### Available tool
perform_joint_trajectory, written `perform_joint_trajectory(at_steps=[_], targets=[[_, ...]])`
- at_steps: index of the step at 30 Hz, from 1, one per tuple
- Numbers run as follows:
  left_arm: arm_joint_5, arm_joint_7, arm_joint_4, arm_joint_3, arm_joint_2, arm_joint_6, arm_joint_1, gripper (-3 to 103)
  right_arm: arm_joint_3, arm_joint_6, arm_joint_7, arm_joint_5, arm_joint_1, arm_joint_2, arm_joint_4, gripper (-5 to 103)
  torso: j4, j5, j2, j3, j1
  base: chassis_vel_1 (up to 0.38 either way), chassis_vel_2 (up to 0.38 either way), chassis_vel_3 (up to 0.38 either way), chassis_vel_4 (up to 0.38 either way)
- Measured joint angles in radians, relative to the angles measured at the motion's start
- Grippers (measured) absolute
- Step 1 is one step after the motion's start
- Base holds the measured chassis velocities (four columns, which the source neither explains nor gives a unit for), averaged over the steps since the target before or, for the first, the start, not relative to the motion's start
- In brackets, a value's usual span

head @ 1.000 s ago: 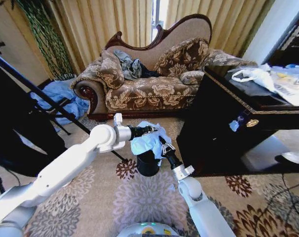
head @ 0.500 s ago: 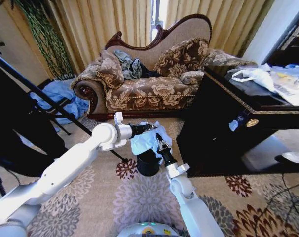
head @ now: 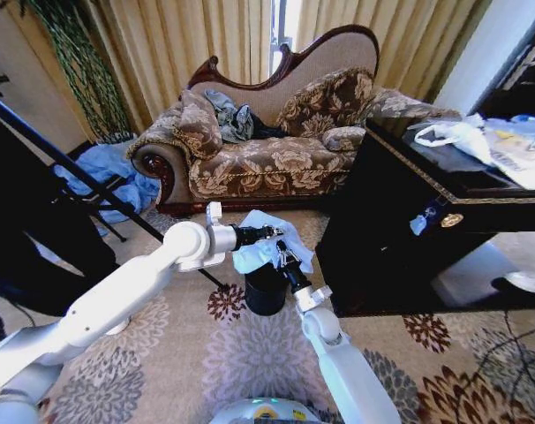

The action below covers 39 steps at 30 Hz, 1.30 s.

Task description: Place a garbage bag over the trash bin.

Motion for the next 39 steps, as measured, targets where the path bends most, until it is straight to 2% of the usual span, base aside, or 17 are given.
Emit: perform_joint_trajectory(at_steps=[6, 11, 17, 24, 31, 39], targets=[[0.014, 0.006, 0.004, 0.025, -0.012, 0.0, -0.01, 0, -0.031, 0.009, -0.015, -0.012, -0.026, 0.014, 0.033, 0, 0.0001, 0.0, 0.0, 0.0, 0.0, 0.0, 0.0, 0.0, 0.0], [0.032, 0.014, 0.002, 0.077, -0.011, 0.002, -0.038, 0, -0.004, 0.027, -0.042, -0.039, 0.012, 0.026, 0.024, 0, 0.0001, 0.0, 0.0, 0.0, 0.0, 0.0, 0.0, 0.0, 0.0], [0.045, 0.032, 0.009, 0.1, -0.003, 0.006, -0.066, 0, -0.003, 0.019, -0.031, -0.047, 0.035, 0.011, 0.018, 0, 0.0, 0.0, 0.0, 0.0, 0.0, 0.0, 0.0, 0.0, 0.0], [0.042, 0.036, 0.0, 0.122, 0.007, 0.004, -0.107, 0, -0.012, 0.013, -0.003, -0.092, 0.037, 0.029, -0.007, 0, 0.0, 0.0, 0.0, 0.0, 0.0, 0.0, 0.0, 0.0, 0.0], [0.02, 0.031, -0.017, 0.089, 0.032, -0.002, -0.112, 0, 0.006, 0.026, 0.015, -0.123, 0.035, 0.038, -0.033, 0, 0.0, 0.0001, 0.0, 0.0, 0.0, 0.0, 0.0, 0.0, 0.0], [0.013, 0.031, -0.037, 0.01, 0.079, 0.0, -0.05, 0, 0.024, 0.019, 0.025, -0.108, 0.02, -0.009, 0.009, 0, 0.0001, 0.0, 0.0, 0.0, 0.0, 0.0, 0.0, 0.0, 0.0]])
